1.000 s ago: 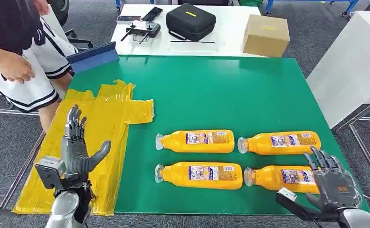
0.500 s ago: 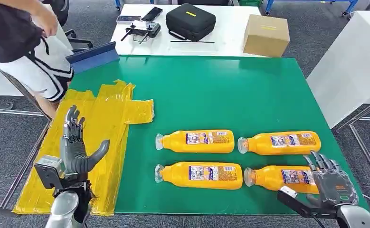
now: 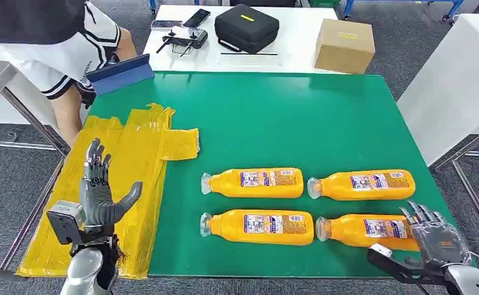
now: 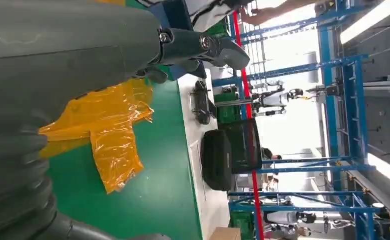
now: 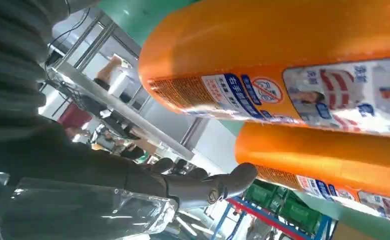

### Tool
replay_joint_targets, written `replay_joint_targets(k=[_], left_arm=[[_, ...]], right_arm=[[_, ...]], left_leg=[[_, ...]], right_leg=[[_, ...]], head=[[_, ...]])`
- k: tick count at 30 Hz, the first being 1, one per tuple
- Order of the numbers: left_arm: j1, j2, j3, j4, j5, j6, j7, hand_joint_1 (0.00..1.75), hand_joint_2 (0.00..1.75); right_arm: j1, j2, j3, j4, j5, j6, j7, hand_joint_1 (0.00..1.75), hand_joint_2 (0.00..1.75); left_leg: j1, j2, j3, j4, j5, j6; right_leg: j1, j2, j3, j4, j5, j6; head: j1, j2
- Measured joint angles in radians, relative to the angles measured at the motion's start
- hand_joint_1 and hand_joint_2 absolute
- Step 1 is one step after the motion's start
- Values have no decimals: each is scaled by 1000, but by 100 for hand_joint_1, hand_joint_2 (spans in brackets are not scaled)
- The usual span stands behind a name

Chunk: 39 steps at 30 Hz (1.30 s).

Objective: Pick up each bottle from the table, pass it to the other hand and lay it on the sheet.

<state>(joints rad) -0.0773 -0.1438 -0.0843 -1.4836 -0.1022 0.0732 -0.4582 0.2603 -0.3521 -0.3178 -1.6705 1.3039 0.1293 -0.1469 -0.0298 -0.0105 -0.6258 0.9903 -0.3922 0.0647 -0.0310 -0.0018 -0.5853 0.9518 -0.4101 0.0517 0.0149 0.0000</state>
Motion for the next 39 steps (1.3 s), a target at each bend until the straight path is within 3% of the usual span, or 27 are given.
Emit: replay_joint_targets(k=[39], left_arm=[[-50, -6, 8, 91, 18, -1, -5, 0, 175]], right_arm=[[-101, -58, 86, 175, -55, 62, 27, 0, 175]], left_leg=[[0, 0, 1, 0, 1, 1]], right_leg=[[0, 0, 1, 0, 0, 0]], head=[[0, 0]])
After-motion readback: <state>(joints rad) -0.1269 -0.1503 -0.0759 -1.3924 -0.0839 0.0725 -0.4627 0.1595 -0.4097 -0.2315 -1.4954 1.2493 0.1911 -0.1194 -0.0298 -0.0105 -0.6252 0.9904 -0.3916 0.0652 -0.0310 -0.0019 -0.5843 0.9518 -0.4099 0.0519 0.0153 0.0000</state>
